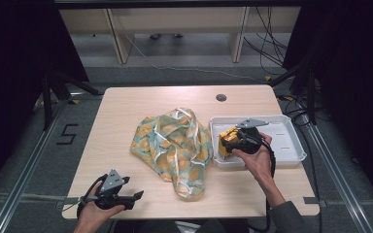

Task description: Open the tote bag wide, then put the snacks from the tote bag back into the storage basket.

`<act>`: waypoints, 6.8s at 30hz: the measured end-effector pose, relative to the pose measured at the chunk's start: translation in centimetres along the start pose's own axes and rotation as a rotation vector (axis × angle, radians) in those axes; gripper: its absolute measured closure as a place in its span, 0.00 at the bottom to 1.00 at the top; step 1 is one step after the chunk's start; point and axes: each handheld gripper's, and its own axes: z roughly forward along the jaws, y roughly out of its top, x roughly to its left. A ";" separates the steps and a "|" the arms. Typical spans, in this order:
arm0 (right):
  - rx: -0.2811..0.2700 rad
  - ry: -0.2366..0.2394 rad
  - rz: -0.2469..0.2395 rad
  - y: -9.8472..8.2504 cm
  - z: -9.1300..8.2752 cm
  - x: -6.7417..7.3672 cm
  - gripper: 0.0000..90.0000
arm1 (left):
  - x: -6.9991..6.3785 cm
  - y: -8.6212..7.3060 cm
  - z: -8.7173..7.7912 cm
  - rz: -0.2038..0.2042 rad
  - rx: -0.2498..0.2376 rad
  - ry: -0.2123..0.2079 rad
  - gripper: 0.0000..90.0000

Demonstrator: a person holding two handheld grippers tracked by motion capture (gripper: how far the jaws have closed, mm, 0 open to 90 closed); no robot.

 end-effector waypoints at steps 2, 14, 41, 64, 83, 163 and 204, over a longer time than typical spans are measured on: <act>-0.004 -0.001 0.004 -0.1 0.0 -0.1 0.33 | 0.1 0.0 -0.1 0.014 0.013 -0.011 0.29; -0.030 -0.027 0.018 -1.1 0.0 0.2 0.33 | 0.0 0.0 -0.1 0.012 0.010 -0.008 0.29; -0.088 0.031 0.073 -2.8 -3.1 0.4 0.29 | 0.2 0.1 -0.2 0.041 0.013 -0.005 0.29; -0.077 0.119 -0.068 -4.6 -3.8 1.4 1.00 | 0.0 0.0 0.0 0.018 0.010 -0.012 0.29; -0.048 0.127 -0.082 -3.5 -1.8 2.6 1.00 | 0.1 0.1 0.0 0.044 0.018 -0.007 0.29; 0.002 0.139 0.042 -12.1 -6.5 2.3 0.25 | 0.1 0.2 -0.1 0.033 0.006 -0.010 0.29; 0.068 0.098 0.017 -14.5 -7.5 1.5 0.25 | 0.1 0.2 0.0 0.029 0.007 -0.010 0.29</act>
